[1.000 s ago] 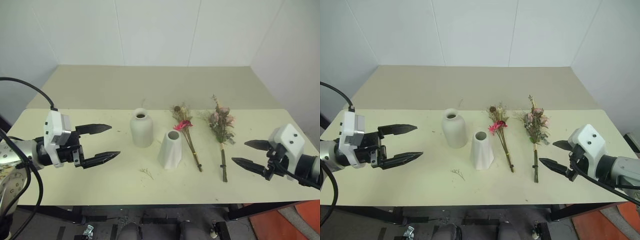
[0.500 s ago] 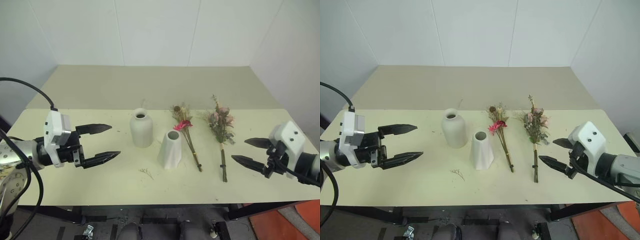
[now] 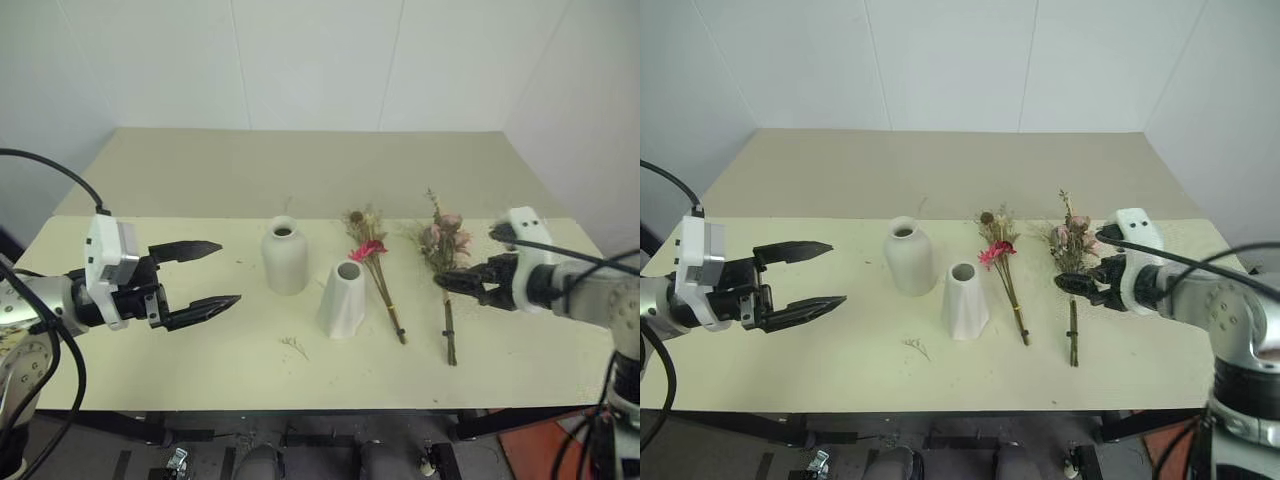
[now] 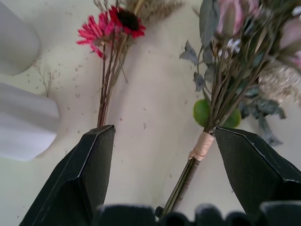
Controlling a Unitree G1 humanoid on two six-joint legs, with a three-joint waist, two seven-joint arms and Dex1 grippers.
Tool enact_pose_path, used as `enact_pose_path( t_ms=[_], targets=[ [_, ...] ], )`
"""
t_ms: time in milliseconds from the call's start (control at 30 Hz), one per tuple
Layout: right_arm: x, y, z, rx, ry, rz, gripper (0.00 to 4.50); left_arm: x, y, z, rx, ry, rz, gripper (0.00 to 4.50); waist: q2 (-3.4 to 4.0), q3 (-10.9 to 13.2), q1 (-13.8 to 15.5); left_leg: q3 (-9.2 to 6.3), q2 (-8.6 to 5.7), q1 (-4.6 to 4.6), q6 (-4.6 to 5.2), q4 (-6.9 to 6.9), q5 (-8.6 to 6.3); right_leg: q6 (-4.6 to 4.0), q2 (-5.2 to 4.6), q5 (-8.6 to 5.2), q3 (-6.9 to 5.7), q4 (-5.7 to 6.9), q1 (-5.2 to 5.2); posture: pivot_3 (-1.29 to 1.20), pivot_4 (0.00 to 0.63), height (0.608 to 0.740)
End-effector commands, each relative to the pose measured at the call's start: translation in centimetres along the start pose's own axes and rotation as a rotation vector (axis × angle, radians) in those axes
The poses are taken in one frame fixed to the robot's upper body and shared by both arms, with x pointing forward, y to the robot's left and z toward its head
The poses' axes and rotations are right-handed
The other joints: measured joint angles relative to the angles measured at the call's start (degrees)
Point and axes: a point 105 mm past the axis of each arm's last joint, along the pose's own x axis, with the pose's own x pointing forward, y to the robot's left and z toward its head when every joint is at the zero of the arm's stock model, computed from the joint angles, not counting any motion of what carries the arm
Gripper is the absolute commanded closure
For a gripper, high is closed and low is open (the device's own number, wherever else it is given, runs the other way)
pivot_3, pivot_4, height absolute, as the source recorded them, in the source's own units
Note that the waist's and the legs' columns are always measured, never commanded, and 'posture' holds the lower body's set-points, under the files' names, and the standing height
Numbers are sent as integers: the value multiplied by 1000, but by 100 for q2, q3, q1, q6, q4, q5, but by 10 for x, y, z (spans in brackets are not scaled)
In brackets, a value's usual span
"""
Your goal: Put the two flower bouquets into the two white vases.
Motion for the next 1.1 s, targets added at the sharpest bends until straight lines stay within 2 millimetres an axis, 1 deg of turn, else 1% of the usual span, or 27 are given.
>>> enact_pose_path(
  t_ms=[33, 200, 300, 400, 500, 633, 667, 800, 900, 967, 1100],
  targets=[
    [6, -12, -2, 17, 69, -91, 534, -2, -2, 11, 42, -30, 5, 35, 0, 0, 7, 0, 0, -3, 0, 0, 0, 0, -1, 0, -3, -3, 0, 0, 150, 740],
    [22, -14, -4, 34, 127, -119, 534, -1, -1, 12, 45, -34, 12, 35, 0, 0, -20, 0, 0, 1, 0, 0, 0, 0, 1, 0, -2, 2, -1, 0, 150, 740],
    [35, -21, -8, 52, 158, -173, 534, -1, -1, 12, 47, -35, 20, 35, 0, 0, -44, 0, 1, 2, 0, 0, 0, 0, 2, 0, 0, 3, -1, 0, 150, 740],
    [42, -23, -11, 52, 169, -184, 534, -2, -2, 12, 47, -37, 28, 35, 0, 0, -40, 0, 0, 0, 0, 0, 0, 0, 1, 0, 0, 2, -3, 0, 150, 740],
    [48, -23, -12, 54, 176, -179, 1155, -4, -1, 13, 52, -36, 40, 0, 1, 0, -37, 0, 0, -3, 0, -1, 0, 0, 1, 0, 0, 2, -6, 0, 150, 740],
    [50, -24, -14, 59, 172, -178, 2512, -5, -2, 13, 54, -36, 43, 0, 1, 0, -28, 0, 0, -1, 0, 0, 0, 1, 1, 0, -1, 3, -3, 0, 150, 740],
    [49, -25, -14, 58, 173, -180, 2920, -5, -2, 13, 54, -36, 45, 0, 1, 0, -30, 0, 0, -1, 0, -1, 0, 1, 1, 0, -1, 3, -4, 0, 150, 740],
    [46, -27, -13, 70, 162, -188, 4242, -5, -3, 13, 52, -35, 48, 0, 0, 0, -31, 0, 1, -2, 0, -1, 0, 1, 1, 0, -1, 1, -4, 0, 150, 740],
    [42, -30, -11, 81, 144, -205, 4295, -5, -3, 13, 50, -35, 49, 0, 1, 0, -31, 0, 1, -1, 0, -1, 0, 1, 1, 0, -1, 3, -4, 0, 150, 740],
    [38, -31, -3, 55, 84, -217, 4295, -4, -3, 13, 48, -35, 50, 0, 1, 0, -31, 0, 1, 0, 0, -1, 0, 1, 1, 0, -1, 3, -4, 0, 150, 740],
    [18, -21, 50, 25, -300, -178, 4295, -3, -1, 14, 45, -37, 57, 0, 1, 0, -47, 0, 0, -5, 0, -1, 0, 2, 1, 1, 0, 2, -8, 0, 150, 740]
  ],
)
